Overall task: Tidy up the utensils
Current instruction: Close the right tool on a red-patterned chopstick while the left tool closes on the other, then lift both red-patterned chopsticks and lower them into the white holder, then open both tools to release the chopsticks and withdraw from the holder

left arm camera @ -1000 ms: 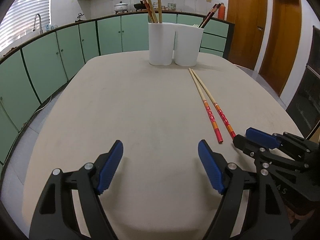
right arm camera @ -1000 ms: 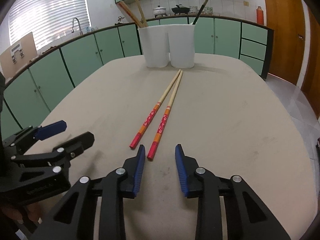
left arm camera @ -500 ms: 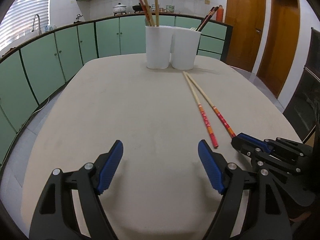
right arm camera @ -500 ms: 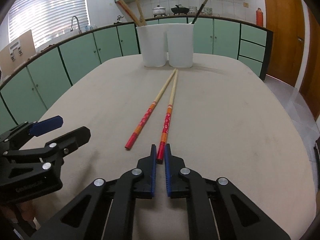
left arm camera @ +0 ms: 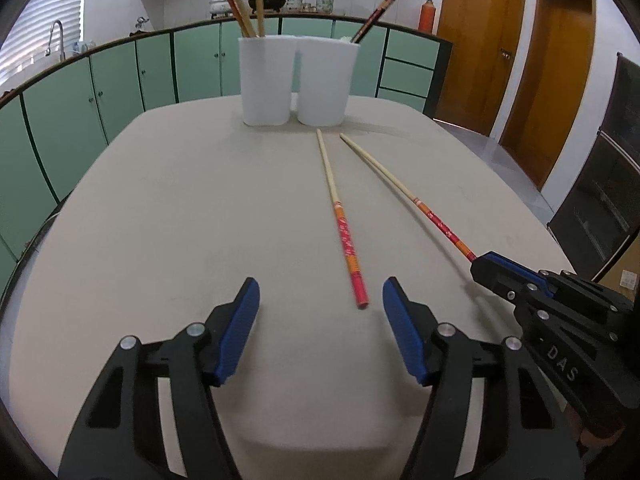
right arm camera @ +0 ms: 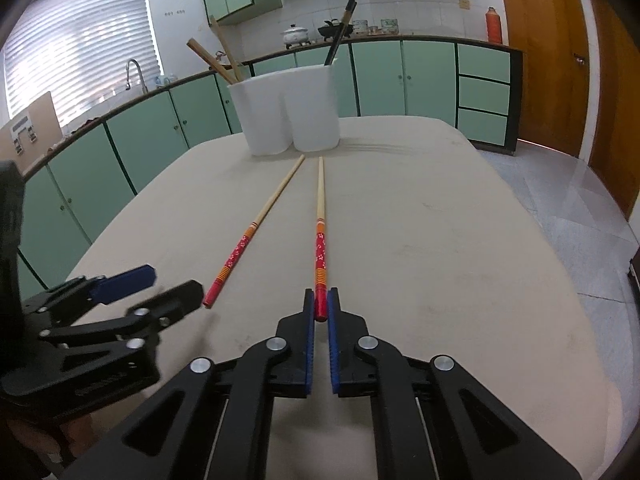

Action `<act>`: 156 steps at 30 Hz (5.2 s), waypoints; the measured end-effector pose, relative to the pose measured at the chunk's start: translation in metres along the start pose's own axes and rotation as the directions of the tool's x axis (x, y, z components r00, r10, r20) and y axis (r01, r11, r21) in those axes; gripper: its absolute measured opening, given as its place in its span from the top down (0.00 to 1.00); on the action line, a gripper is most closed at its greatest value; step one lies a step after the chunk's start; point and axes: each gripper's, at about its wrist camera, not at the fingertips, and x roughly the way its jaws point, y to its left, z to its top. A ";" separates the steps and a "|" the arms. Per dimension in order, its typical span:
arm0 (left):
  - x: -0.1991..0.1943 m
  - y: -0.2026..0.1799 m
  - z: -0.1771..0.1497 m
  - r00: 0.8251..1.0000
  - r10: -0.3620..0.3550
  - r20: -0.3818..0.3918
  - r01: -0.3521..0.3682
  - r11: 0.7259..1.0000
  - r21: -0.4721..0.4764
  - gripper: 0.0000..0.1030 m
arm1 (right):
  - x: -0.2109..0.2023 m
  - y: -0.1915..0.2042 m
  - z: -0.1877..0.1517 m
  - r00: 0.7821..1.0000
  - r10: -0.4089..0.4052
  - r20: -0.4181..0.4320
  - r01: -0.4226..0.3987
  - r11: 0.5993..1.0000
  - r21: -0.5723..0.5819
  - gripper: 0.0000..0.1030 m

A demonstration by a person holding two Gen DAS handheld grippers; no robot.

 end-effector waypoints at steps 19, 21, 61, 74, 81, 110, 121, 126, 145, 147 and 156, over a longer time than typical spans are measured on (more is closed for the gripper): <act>0.008 -0.022 0.005 1.000 0.015 -0.019 -0.014 1.000 0.019 0.95 | -0.009 -0.008 0.003 0.999 0.020 0.040 -0.019 1.000 -0.017 0.94; 0.003 -0.023 0.008 1.000 0.014 -0.009 -0.013 1.000 0.027 0.95 | -0.011 -0.008 0.006 0.999 0.019 0.045 -0.019 1.000 -0.018 0.94; -0.109 -0.002 0.149 0.966 -0.040 0.256 0.023 0.997 0.069 0.95 | -0.074 0.011 0.179 0.970 0.198 0.138 -0.172 0.969 -0.178 0.94; -0.115 0.003 0.177 0.958 -0.070 0.278 0.044 0.994 0.097 0.95 | -0.071 0.002 0.218 0.957 0.269 0.110 -0.243 0.948 -0.205 0.94; -0.122 0.003 0.212 0.940 -0.079 0.331 0.043 0.992 0.117 0.95 | -0.079 0.007 0.254 0.947 0.289 0.143 -0.250 0.938 -0.241 0.94; 0.001 0.031 0.335 0.928 0.023 0.373 -0.045 0.998 0.050 0.95 | 0.034 0.009 0.356 0.961 0.238 0.143 -0.196 0.946 -0.257 0.94; 0.010 0.055 0.320 0.938 0.047 0.344 -0.057 0.998 0.018 0.70 | 0.049 -0.004 0.340 0.971 0.193 0.143 -0.158 0.961 -0.225 0.78; -0.014 0.055 0.316 0.922 0.059 0.382 -0.060 0.998 -0.010 0.56 | 0.027 -0.011 0.336 0.965 0.176 0.195 -0.134 0.969 -0.208 0.62; -0.097 0.034 0.234 0.911 0.098 0.401 -0.085 0.995 -0.049 0.06 | -0.054 -0.024 0.250 0.960 0.105 0.259 -0.074 0.989 -0.129 0.16; -0.104 0.030 0.226 0.915 0.099 0.392 -0.088 0.995 -0.044 0.05 | -0.061 -0.021 0.242 0.961 0.115 0.252 -0.085 0.988 -0.127 0.15; -0.123 0.017 0.188 0.929 0.093 0.358 -0.095 0.995 -0.011 0.05 | -0.083 -0.005 0.214 0.962 0.135 0.237 -0.103 0.984 -0.144 0.06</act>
